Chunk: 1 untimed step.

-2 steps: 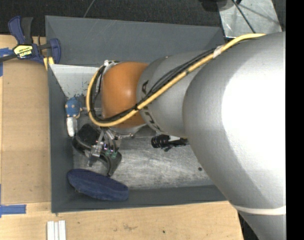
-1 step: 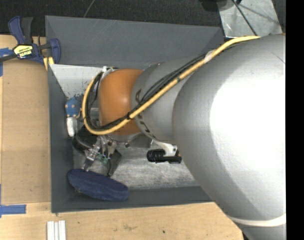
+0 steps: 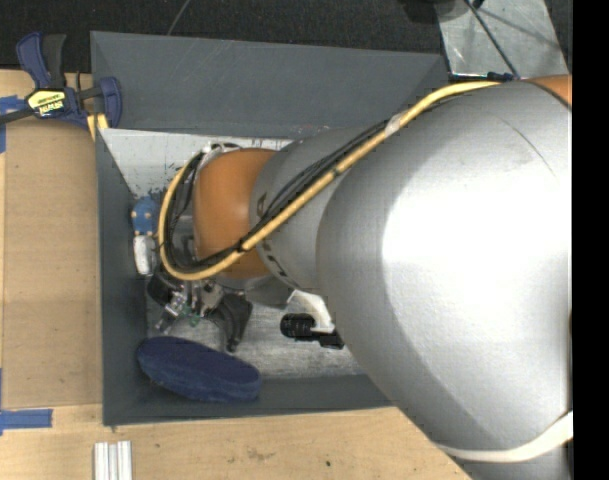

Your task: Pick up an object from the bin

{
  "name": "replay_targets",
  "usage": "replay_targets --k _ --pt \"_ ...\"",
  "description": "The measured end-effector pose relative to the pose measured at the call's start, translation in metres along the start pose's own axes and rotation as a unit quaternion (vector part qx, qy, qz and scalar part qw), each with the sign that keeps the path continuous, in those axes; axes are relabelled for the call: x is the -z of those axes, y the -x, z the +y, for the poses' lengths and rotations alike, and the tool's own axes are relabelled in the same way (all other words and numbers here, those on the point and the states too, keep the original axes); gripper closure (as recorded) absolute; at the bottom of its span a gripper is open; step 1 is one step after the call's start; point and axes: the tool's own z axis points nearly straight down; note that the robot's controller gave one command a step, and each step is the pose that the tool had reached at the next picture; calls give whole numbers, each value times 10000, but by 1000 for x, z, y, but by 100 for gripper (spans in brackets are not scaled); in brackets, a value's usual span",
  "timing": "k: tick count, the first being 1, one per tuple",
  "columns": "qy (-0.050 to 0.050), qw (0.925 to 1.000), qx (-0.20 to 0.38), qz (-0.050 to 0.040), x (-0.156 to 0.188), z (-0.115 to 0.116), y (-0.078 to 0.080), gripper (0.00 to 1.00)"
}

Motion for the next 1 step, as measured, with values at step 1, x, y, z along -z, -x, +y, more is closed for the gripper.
replay_targets --k 1 --pt "66 9935 -1136 -6 -1 -3 -18 0"
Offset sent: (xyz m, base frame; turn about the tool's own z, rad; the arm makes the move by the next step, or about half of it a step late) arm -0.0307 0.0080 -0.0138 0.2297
